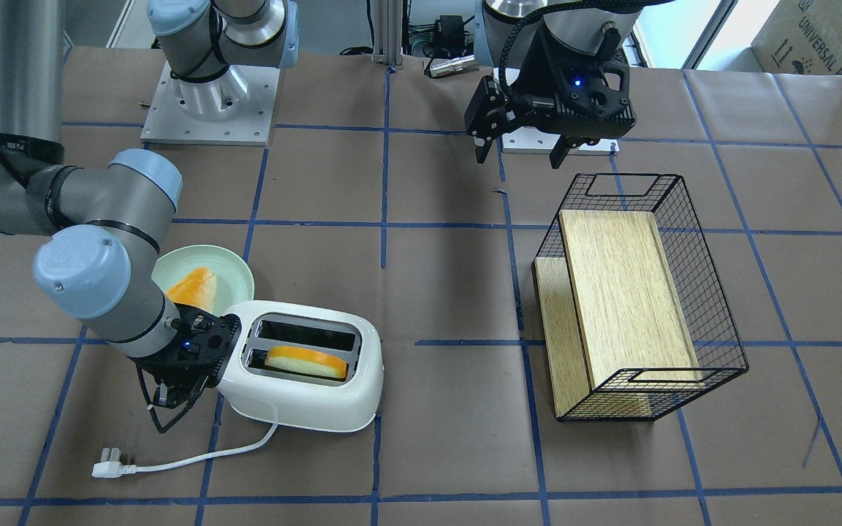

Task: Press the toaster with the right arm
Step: 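Press the toaster lever down with the right gripper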

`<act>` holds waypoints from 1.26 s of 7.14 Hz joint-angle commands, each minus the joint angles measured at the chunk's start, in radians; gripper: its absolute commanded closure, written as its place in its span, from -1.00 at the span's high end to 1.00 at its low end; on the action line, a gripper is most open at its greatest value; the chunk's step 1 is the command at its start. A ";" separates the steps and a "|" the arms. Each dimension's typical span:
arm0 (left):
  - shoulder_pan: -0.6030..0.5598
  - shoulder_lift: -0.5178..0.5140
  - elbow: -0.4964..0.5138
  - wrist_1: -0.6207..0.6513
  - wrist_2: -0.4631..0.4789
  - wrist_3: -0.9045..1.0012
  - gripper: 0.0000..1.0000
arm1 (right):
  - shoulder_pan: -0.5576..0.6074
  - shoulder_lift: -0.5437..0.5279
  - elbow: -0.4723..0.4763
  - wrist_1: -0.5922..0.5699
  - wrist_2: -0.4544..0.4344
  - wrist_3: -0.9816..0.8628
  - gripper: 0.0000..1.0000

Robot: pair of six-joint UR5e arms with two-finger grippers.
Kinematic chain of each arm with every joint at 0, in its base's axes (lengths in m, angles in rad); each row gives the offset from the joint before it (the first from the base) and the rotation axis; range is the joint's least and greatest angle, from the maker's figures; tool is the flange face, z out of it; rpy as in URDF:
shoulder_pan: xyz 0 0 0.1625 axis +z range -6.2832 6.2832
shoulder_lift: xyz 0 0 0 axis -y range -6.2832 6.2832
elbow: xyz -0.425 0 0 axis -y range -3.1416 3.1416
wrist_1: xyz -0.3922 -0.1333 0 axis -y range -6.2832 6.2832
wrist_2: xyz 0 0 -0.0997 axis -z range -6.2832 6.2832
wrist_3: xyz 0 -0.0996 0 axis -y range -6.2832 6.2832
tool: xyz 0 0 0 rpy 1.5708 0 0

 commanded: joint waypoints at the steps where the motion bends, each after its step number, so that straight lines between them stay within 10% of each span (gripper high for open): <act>1: 0.000 0.000 0.000 0.000 0.000 0.000 1.00 | 0.000 0.011 0.002 0.000 0.001 0.002 -0.90; 9: 0.000 0.001 0.000 0.000 0.000 0.000 1.00 | 0.000 0.021 0.008 -0.025 0.001 0.010 -0.89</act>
